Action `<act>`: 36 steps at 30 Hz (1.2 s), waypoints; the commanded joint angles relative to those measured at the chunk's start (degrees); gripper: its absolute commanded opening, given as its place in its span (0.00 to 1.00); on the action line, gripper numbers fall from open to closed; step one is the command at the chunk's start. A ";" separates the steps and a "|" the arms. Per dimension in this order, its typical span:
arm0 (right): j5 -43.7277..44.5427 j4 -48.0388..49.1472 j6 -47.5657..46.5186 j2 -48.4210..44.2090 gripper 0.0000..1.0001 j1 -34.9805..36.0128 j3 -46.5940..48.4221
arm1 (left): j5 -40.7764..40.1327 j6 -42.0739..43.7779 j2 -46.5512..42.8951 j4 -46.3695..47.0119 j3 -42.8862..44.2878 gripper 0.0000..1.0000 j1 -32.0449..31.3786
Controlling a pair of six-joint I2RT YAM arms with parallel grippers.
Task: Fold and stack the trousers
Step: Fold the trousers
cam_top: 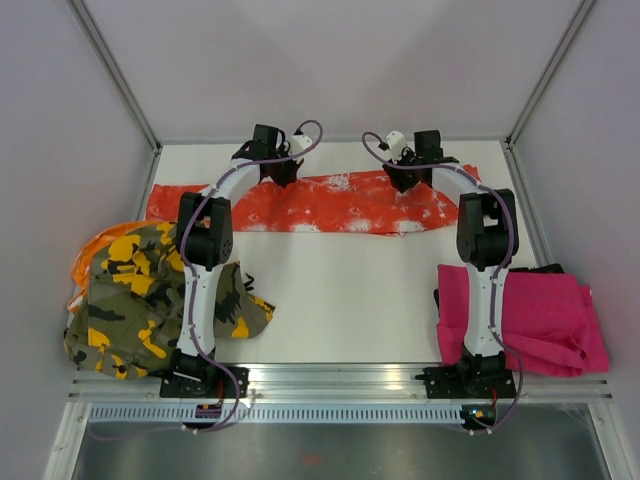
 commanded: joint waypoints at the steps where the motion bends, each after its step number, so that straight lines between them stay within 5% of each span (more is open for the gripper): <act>1: 0.86 0.26 -1.47 1.66 0.52 -0.04 2.87 | 0.26 0.07 -2.59 0.94 -0.55 0.02 0.51; 12: 2.01 0.70 -0.41 5.27 0.50 -0.12 5.68 | 0.43 0.77 -2.41 -0.03 -0.82 0.02 0.59; 13: 2.01 0.78 -0.24 5.36 0.41 -0.12 5.86 | 0.34 0.77 -2.32 -0.03 -0.82 0.02 0.51; 14: 1.92 0.87 -0.06 5.45 0.10 -0.21 5.95 | 0.43 0.68 -2.32 -0.03 -0.82 0.02 0.59; 15: 1.92 1.22 0.11 5.54 0.00 -0.12 6.12 | 0.34 0.68 -2.32 -0.03 -0.82 0.02 0.59; 36: 0.60 15.11 8.56 -2.38 0.00 -2.85 1.82 | -6.07 -2.04 -2.42 2.61 1.81 0.02 0.86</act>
